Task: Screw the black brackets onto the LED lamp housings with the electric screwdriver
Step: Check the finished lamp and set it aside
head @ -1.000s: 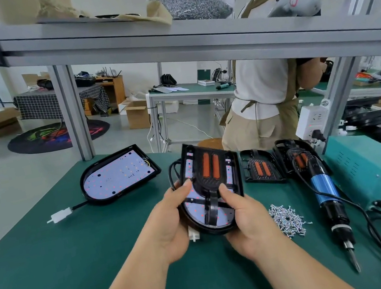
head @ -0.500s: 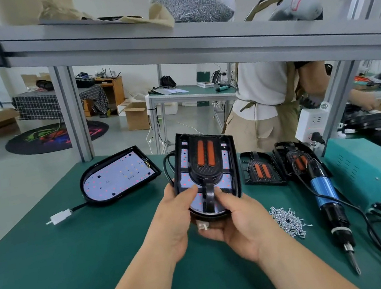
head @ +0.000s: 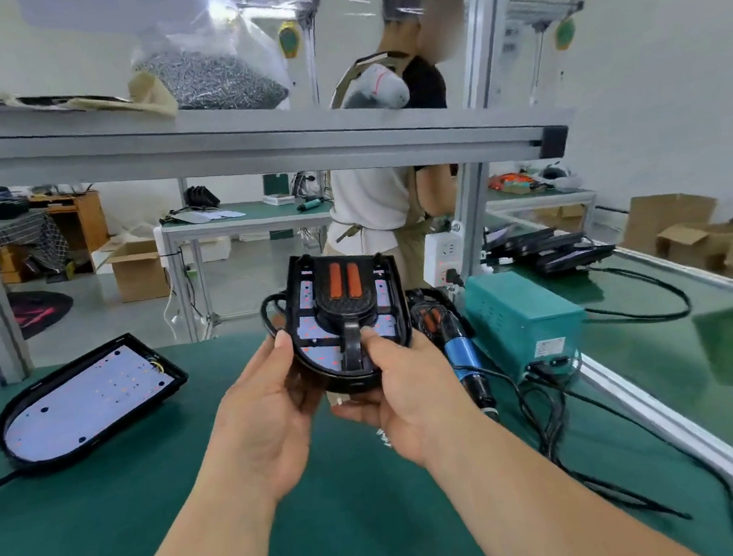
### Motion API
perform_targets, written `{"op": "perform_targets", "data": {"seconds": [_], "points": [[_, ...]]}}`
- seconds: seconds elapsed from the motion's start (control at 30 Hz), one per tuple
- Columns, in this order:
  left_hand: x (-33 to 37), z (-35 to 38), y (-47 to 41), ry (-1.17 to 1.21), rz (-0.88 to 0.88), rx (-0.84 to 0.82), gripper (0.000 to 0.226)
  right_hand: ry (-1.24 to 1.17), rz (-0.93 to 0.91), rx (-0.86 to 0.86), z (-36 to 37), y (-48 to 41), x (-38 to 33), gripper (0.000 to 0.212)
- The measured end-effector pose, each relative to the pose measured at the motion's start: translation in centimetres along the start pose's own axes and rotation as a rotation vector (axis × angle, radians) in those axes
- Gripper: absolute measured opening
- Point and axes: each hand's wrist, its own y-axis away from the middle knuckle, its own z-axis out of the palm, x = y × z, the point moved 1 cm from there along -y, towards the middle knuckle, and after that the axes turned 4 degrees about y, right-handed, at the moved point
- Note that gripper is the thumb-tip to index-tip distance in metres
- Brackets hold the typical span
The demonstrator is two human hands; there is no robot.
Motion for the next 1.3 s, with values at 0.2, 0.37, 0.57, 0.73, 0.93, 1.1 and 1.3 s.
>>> {"op": "perform_targets", "data": {"seconds": [0.2,0.37,0.57,0.73,0.93,1.1,1.3], "points": [[-4.4,8.5,1.9,-0.024,-0.156,-0.231,0.031,-0.081,-0.097,0.220,-8.9,4.8,-2.9,0.013],[-10.0,16.3,5.3,0.023,-0.337,-0.335,0.025,-0.103,-0.186,0.440,-17.4,10.7,-4.6,0.016],[-16.4,24.7,10.8,0.006,-0.502,-0.520,0.023,-0.108,-0.269,0.689,-26.2,18.9,-6.2,0.017],[-20.0,31.0,16.2,0.012,-0.609,-0.702,0.026,-0.114,-0.394,0.861,-31.3,26.6,-7.9,0.020],[-23.5,37.6,23.1,-0.027,-0.689,-0.892,0.026,-0.149,-0.494,1.068,-36.0,34.8,-9.5,0.020],[-25.7,41.5,26.9,-0.142,-0.690,-0.972,0.026,-0.201,-0.548,1.213,-39.2,38.9,-10.2,0.017],[-27.5,44.0,28.4,-0.206,-0.666,-1.063,0.028,-0.203,-0.541,1.293,-41.8,39.7,-10.4,0.025]]}}
